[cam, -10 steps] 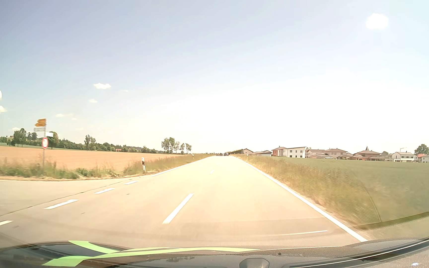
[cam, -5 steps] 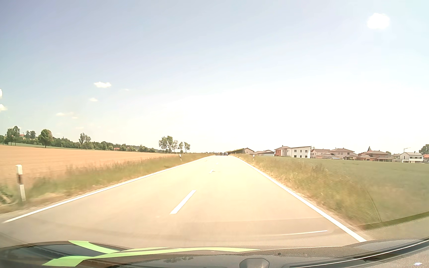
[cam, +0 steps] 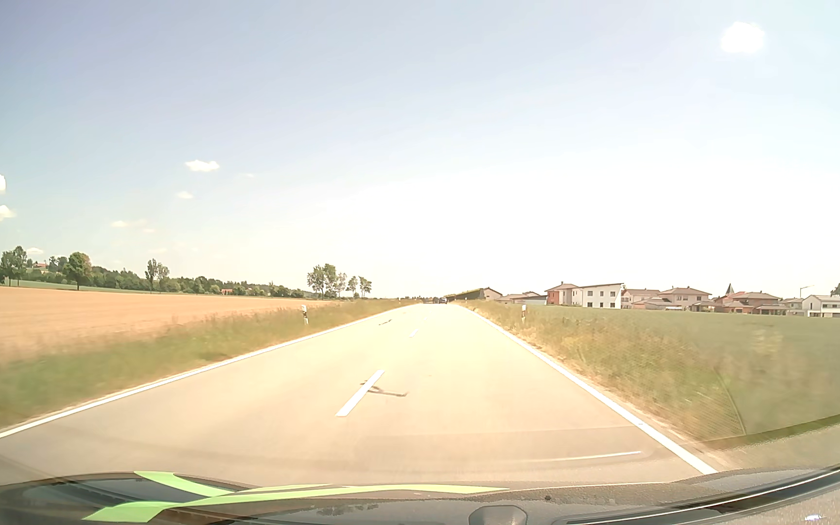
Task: Follow the waypoints while adhering to traffic rules and regulations
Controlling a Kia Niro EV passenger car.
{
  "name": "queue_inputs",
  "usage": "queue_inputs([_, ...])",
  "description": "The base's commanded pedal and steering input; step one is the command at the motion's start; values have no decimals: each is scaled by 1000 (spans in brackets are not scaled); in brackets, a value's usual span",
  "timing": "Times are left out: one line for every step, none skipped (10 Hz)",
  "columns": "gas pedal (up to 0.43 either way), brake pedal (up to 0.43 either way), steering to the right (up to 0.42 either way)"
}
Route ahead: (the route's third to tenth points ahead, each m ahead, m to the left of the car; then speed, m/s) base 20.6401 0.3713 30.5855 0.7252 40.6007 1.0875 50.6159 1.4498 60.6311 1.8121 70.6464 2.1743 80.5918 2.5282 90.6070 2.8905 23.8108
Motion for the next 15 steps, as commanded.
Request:
queue_inputs([228, 0, -2])
queue_inputs([228, 0, -2])
queue_inputs([220, 0, -2])
queue_inputs([220, 0, -2])
queue_inputs([220, 0, -2])
queue_inputs([209, 0, -2])
queue_inputs([220, 0, -2])
queue_inputs([240, 0, -2])
queue_inputs([248, 0, -2])
queue_inputs([248, 0, -2])
queue_inputs([260, 0, -2])
queue_inputs([260, 0, -2])
queue_inputs([260, 0, -2])
queue_inputs([248, 0, -2])
queue_inputs([240, 0, -2])
